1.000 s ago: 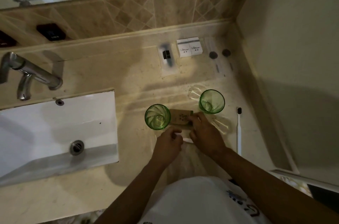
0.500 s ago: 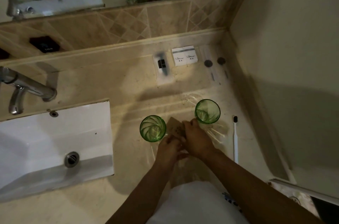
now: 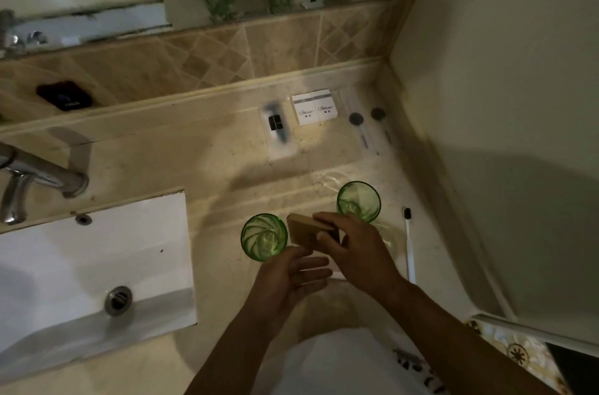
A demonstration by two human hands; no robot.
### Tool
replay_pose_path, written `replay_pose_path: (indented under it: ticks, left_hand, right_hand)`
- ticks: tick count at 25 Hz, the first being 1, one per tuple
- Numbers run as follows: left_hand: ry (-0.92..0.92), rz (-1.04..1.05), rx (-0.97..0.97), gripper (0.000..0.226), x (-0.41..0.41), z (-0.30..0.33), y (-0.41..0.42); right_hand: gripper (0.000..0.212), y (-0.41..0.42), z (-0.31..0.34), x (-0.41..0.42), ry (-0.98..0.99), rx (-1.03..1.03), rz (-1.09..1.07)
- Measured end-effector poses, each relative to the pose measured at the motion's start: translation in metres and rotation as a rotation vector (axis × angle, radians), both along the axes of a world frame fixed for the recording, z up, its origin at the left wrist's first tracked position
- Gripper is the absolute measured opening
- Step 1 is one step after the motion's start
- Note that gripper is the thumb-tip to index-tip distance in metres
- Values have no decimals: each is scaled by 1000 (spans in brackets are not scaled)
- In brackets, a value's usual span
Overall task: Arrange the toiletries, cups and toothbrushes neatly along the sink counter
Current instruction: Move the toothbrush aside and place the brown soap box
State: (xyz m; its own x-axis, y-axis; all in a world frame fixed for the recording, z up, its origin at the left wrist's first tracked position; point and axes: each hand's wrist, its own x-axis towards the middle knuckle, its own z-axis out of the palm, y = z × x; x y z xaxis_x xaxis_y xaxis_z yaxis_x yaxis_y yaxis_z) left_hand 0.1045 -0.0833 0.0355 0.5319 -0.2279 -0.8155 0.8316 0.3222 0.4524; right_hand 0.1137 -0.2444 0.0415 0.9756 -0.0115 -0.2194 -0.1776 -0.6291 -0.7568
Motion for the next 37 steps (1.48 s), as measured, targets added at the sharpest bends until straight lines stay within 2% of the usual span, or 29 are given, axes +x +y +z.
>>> replay_pose_path:
  ticks: [4,7,11,13,15,18,21,24,29,33,37]
  left_hand:
    - [-228,-8,252,29,10,11,4]
    - [-367,29,302,27,16,19,6]
    - [-396,-10,386,18,23,21,10]
    - [-395,-16,362,17,30,21,11]
    - [-425,-23,375,18,40,23,9]
    - [-446,28,398,17,61,27,1]
    - [-473,55,422,15,85,23,-7]
    - [-530,-53,521,17,109,16,-19]
    - [-626,-226,770,27,162,-4,-41]
    - [-562,-119,793,30,209,-17,-58]
    - [-577,-79,832,24,258,-35,-70]
  right_hand:
    - [31,-4,22,15,-36,67,8]
    - [34,-7,36,22,7,112,10]
    - [36,-13,39,31,52,321,-186]
    - [31,-16,35,37,59,451,-285]
    - [24,-18,28,42,34,481,-336]
    - [18,-21,23,50,32,462,-367]
    - [32,-25,24,66,42,420,-340]
    - [39,-36,22,89,54,398,-341]
    - [39,-54,1,147,60,376,-365]
    - [31,-67,-21,199,28,327,-399]
    - [31,-78,-44,245,19,265,-421]
